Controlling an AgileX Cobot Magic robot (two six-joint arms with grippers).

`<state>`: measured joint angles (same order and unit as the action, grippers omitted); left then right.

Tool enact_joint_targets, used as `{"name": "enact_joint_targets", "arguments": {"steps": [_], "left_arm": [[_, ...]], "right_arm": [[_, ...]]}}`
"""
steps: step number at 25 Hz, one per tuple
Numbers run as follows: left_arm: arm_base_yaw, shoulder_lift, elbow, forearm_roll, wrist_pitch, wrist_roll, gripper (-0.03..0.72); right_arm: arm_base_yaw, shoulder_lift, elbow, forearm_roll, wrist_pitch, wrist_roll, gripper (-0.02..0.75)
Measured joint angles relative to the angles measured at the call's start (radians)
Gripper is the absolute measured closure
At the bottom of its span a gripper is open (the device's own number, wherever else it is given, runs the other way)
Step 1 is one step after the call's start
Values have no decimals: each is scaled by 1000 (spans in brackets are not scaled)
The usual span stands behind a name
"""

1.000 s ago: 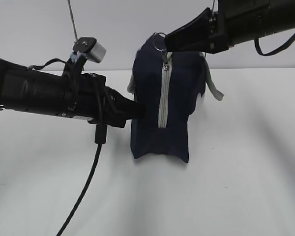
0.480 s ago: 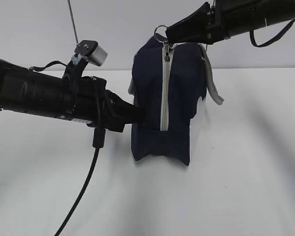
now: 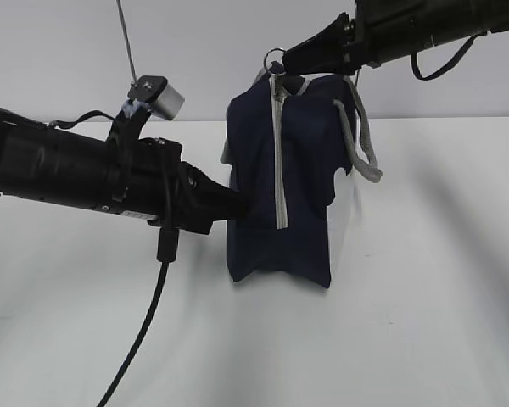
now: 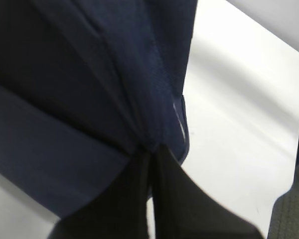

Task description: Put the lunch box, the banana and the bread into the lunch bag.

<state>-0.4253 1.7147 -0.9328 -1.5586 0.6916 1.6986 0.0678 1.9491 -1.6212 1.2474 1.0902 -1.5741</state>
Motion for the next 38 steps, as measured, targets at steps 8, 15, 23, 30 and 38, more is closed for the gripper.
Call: {"name": "enact_joint_targets", "arguments": {"steps": [8, 15, 23, 30, 38], "left_arm": [[1, 0, 85, -23, 21, -9, 691], [1, 0, 102, -19, 75, -9, 691], [1, 0, 107, -9, 113, -20, 691], [1, 0, 107, 62, 116, -90, 691], [1, 0, 107, 86, 133, -119, 691]], "right_arm": [[-13, 11, -105, -82, 51, 75, 738], [-38, 11, -115, -92, 5, 88, 738], [-41, 141, -218, -88, -36, 78, 738], [-41, 305, -439, -86, -20, 78, 738], [-64, 427, -553, -63, -7, 80, 738]]}}
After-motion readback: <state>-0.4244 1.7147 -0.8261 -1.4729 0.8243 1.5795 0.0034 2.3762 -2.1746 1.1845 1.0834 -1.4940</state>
